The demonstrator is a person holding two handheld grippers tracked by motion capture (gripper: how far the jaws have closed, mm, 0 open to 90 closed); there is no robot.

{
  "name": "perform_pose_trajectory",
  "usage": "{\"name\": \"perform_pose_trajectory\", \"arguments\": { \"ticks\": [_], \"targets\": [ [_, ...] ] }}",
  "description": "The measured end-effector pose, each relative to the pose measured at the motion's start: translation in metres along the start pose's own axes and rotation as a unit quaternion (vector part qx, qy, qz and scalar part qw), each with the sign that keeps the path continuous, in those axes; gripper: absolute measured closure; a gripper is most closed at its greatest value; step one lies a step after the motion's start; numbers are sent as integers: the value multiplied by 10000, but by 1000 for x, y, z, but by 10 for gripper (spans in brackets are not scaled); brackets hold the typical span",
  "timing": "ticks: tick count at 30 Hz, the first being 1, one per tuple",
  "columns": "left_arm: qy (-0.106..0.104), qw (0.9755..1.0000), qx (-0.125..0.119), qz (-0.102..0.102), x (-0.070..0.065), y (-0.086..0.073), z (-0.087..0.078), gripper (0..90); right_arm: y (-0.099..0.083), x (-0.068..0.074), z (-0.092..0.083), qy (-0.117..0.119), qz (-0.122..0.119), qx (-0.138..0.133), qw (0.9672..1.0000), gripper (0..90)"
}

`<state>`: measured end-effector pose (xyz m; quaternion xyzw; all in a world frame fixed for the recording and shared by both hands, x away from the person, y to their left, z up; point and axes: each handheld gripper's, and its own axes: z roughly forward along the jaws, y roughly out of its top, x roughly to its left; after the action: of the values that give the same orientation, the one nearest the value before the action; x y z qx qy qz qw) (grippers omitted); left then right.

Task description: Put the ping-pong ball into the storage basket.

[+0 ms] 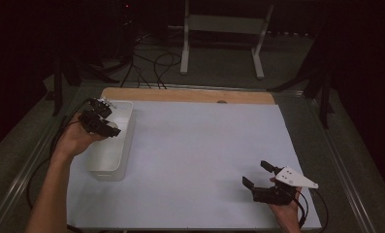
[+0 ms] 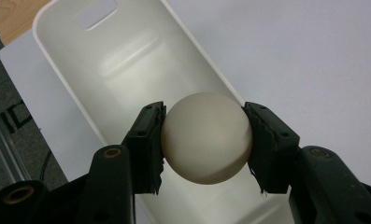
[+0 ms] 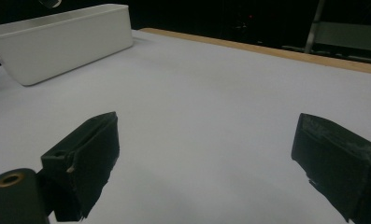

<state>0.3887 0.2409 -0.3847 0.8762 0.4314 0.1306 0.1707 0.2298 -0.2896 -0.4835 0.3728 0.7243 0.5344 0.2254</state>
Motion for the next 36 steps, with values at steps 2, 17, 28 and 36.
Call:
{"name": "perform_pose_trajectory", "arguments": {
  "ticks": [2,17,28,36],
  "targets": [
    [4,10000,19,-8,0,-1,1,512,0,0,0,3,-16,-2,10000,73],
    [34,9999,84,-62,3,-7,8,510,0,0,-1,-3,-3,-9,10000,73],
    [19,9999,128,-91,4,-11,11,509,0,0,-1,-11,-12,-3,10000,73],
    [41,9997,129,-181,4,-13,13,450,0,0,-1,-15,0,-2,10000,73]
  ]
}}
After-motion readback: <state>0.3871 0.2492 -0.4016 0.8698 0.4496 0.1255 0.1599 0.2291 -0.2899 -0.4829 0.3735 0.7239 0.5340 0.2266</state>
